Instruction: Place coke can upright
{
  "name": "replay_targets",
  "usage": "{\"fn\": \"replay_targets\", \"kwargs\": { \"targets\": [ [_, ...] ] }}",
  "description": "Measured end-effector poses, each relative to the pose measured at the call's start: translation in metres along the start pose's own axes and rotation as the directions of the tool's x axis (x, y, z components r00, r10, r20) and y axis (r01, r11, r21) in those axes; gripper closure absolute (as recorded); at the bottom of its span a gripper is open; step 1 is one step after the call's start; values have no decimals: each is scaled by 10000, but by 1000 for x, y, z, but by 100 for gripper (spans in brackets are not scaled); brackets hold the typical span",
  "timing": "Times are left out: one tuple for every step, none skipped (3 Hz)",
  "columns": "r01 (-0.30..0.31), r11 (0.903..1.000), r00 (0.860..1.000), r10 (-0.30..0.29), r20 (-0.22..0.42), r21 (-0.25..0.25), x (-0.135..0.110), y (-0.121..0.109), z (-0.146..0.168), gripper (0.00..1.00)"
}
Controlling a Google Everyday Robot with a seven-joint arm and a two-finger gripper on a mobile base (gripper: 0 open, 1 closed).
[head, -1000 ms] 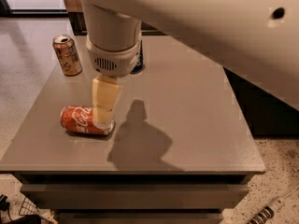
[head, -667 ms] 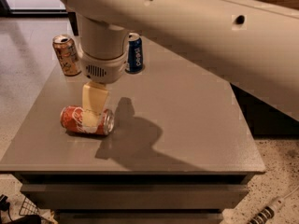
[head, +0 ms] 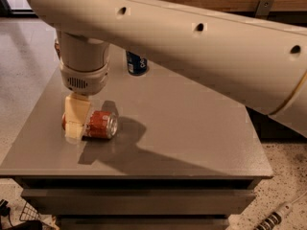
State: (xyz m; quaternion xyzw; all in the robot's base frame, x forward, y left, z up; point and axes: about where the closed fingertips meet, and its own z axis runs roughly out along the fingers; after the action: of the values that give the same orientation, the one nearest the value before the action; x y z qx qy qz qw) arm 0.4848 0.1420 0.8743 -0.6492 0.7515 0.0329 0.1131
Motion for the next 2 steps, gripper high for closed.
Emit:
{"fn": "replay_targets", "kwargs": {
  "targets": [
    [-53,9994,9997,45,-230,-346,-11,1,23,0],
    [-222,9977,9988,194,-442,-634,-13,0,42,0]
  ]
}}
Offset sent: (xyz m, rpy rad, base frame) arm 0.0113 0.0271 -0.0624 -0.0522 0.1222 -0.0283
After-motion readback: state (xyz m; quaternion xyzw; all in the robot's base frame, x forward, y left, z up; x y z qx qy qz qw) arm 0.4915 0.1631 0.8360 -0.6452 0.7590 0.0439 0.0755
